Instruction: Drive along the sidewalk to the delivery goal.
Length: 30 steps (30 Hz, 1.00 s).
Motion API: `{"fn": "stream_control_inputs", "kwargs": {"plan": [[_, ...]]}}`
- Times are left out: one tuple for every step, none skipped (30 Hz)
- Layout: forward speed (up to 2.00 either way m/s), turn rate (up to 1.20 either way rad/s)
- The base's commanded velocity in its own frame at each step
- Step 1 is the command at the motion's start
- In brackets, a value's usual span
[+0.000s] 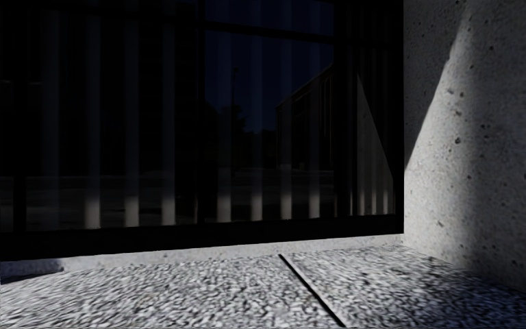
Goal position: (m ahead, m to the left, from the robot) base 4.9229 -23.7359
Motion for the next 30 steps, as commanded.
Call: {"fn": "stream_control_inputs", "kwargs": {"plan": [[1.24, -1.04], [1.24, -1.05], [1.24, -1.05], [1.24, -1.06], [1.24, -1.08], [1.24, -1.10], [1.24, -1.10], [1.24, -1.11], [1.24, -1.11], [1.24, -1.13], [1.24, -1.13], [1.24, -1.17], [1.24, -1.18], [1.24, -1.19], [1.24, -1.19], [1.24, -1.19], [1.24, -1.19], [1.24, -1.19], [1.24, -1.19], [1.24, -1.19], [1.24, -1.19], [1.24, -1.19], [1.24, -1.19], [1.24, -1.19], [1.24, -1.19], [1.24, -1.19], [1.24, -1.19], [1.24, -1.19], [1.24, -1.19], [1.12, -1.12]]}}
